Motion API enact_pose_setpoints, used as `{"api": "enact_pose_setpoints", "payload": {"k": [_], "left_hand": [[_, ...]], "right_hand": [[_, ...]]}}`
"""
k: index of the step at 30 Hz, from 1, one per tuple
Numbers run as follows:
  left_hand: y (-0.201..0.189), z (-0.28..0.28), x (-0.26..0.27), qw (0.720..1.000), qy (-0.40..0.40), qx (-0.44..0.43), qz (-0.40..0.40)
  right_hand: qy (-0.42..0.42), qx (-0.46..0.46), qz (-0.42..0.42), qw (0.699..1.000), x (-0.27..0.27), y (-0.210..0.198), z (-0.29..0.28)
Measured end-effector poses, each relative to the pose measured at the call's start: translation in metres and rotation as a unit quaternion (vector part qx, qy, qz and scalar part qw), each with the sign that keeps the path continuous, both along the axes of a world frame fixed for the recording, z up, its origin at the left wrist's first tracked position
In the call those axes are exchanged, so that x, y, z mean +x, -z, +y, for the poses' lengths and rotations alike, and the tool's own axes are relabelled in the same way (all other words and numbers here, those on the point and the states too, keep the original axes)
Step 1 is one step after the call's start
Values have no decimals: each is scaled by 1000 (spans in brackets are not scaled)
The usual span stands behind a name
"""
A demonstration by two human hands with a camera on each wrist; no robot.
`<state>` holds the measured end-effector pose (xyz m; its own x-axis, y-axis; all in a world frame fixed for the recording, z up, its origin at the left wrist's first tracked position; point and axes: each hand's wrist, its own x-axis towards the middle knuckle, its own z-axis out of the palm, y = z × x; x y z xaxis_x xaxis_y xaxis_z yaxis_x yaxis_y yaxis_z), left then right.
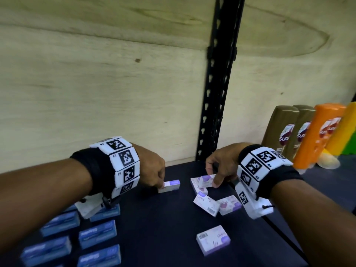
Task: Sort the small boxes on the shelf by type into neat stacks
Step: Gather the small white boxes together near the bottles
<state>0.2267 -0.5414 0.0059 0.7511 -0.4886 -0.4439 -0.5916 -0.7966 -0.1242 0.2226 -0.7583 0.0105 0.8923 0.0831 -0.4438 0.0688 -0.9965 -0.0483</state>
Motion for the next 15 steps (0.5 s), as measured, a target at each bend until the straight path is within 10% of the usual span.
{"api": "enact_pose_setpoints", "payload": {"k": [15], "left_hand": [[-3, -4, -4, 996, 68, -54, 13]], "right_hand": [[6, 7, -4, 1000, -6, -3, 2]]}}
